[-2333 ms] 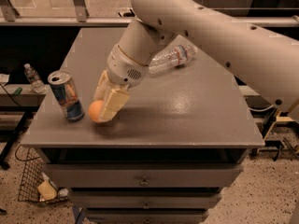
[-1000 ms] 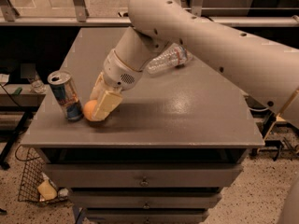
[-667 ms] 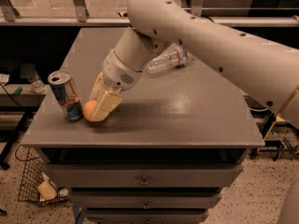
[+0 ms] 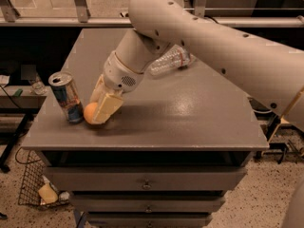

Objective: Move orange near redbull can

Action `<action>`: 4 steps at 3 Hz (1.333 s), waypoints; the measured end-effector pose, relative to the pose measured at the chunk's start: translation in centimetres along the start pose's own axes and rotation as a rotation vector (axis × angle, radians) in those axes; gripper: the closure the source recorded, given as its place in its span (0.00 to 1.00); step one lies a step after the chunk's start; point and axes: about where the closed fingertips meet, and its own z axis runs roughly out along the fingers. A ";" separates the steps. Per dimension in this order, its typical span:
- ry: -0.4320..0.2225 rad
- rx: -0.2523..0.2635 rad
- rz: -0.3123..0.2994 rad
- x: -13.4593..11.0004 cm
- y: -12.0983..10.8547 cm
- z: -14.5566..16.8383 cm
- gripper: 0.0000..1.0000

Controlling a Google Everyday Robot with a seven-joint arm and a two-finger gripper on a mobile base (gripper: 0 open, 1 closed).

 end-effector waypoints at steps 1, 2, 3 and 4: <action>-0.018 0.002 -0.015 -0.2 0.0 -0.7 0.05; -0.032 0.013 -0.026 -0.3 -0.3 -1.9 0.00; -0.014 0.054 -0.026 0.6 -1.1 -5.6 0.00; 0.002 0.080 -0.005 3.6 -2.8 -10.2 0.00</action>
Offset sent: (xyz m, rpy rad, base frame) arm 0.0120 -0.0187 0.0291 0.0614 -0.0293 0.0086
